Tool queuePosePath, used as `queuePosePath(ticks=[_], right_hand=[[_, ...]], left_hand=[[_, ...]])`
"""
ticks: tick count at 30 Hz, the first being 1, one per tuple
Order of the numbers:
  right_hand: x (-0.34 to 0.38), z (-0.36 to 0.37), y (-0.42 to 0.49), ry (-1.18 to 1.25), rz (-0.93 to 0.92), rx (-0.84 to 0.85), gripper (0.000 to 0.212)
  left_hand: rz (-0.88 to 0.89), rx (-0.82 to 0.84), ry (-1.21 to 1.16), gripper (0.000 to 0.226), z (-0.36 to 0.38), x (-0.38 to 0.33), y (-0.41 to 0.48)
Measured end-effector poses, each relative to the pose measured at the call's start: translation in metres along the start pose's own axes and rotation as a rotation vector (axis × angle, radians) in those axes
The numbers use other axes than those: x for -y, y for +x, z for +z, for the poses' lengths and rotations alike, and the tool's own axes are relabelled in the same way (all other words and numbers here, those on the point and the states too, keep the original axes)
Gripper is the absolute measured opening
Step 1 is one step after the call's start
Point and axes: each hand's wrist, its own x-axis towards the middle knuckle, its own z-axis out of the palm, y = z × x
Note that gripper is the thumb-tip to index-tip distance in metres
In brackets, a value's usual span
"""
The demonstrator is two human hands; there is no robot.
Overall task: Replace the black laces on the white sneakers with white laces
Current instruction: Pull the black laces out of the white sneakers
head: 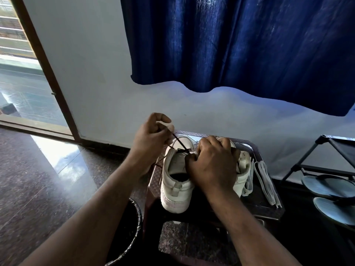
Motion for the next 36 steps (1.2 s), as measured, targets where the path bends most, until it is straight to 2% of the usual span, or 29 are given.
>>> queuePosePath(ticks=[2, 4, 7, 8, 9, 11, 12, 13, 14, 17, 18, 19, 21, 22, 25, 26, 27, 28, 31, 33, 36], right_hand=[[0.001, 0.000, 0.000, 0.009, -0.002, -0.003, 0.019], [0.000, 0.000, 0.000, 0.017, -0.008, -0.005, 0.018], [-0.001, 0.000, -0.001, 0.011, -0.019, -0.012, 0.018], [-0.001, -0.001, -0.001, 0.010, -0.025, -0.017, 0.020], [0.000, -0.002, -0.001, 0.008, -0.031, -0.016, 0.023], [0.001, -0.003, -0.001, 0.006, -0.037, -0.010, 0.030], [0.001, -0.003, 0.000, 0.004, -0.035, -0.013, 0.029], [0.001, -0.002, 0.000, 0.002, -0.031, -0.014, 0.027], [0.001, -0.001, 0.000, 0.000, -0.027, -0.012, 0.025], [0.000, 0.001, 0.000, -0.004, -0.021, -0.013, 0.022], [0.000, 0.001, 0.000, -0.013, -0.021, -0.015, 0.021], [0.000, 0.001, 0.000, -0.022, -0.022, -0.016, 0.020], [0.001, 0.001, 0.000, -0.017, -0.028, -0.020, 0.022], [0.001, 0.000, 0.000, -0.006, -0.033, -0.022, 0.025], [0.001, -0.002, -0.001, 0.007, -0.051, -0.010, 0.030], [0.000, -0.002, -0.001, 0.006, -0.055, -0.004, 0.026], [-0.001, -0.001, -0.001, 0.006, -0.057, -0.001, 0.022], [-0.001, -0.001, -0.001, 0.004, -0.058, -0.002, 0.019], [0.000, 0.000, 0.000, -0.007, -0.054, -0.012, 0.020], [0.000, 0.001, -0.001, -0.005, -0.054, -0.026, 0.024], [0.000, 0.001, 0.000, 0.006, -0.055, -0.014, 0.027]], left_hand=[[0.119, 0.068, 0.480, 0.030, -0.011, 0.000, 0.001], [0.275, 0.097, 0.856, 0.031, -0.011, 0.001, -0.002], [0.439, 0.036, 0.980, 0.000, -0.005, 0.001, -0.005], [0.431, -0.013, 0.925, 0.005, -0.002, -0.001, -0.006], [0.351, -0.069, 0.721, 0.008, -0.001, -0.004, -0.005], [0.109, -0.097, 0.048, 0.014, -0.002, -0.016, -0.006], [0.028, -0.066, -0.151, 0.016, -0.005, -0.021, -0.007], [0.003, -0.036, -0.126, 0.017, -0.010, -0.022, -0.007], [0.015, -0.006, 0.060, 0.018, -0.016, -0.020, -0.006], [0.199, 0.073, 0.947, 0.010, -0.029, -0.012, -0.004], [0.263, 0.075, 1.064, 0.008, -0.030, -0.011, -0.003], [0.278, 0.065, 1.070, 0.009, -0.031, -0.008, -0.002], [0.248, 0.033, 0.923, 0.014, -0.029, -0.007, -0.002], [0.197, 0.023, 0.747, 0.016, -0.026, -0.009, -0.004], [-0.048, 0.074, -0.154, 0.025, -0.010, -0.023, -0.012], [-0.114, 0.070, -0.373, 0.027, -0.008, -0.027, -0.013], [-0.156, 0.038, -0.463, 0.027, -0.006, -0.027, -0.012], [-0.161, -0.008, -0.409, 0.026, -0.005, -0.026, -0.011], [0.001, -0.056, 0.343, 0.025, -0.006, -0.012, -0.007], [0.094, 0.080, 0.694, 0.037, -0.001, -0.008, -0.010], [0.234, 0.204, 1.043, 0.018, 0.006, -0.001, -0.012]])
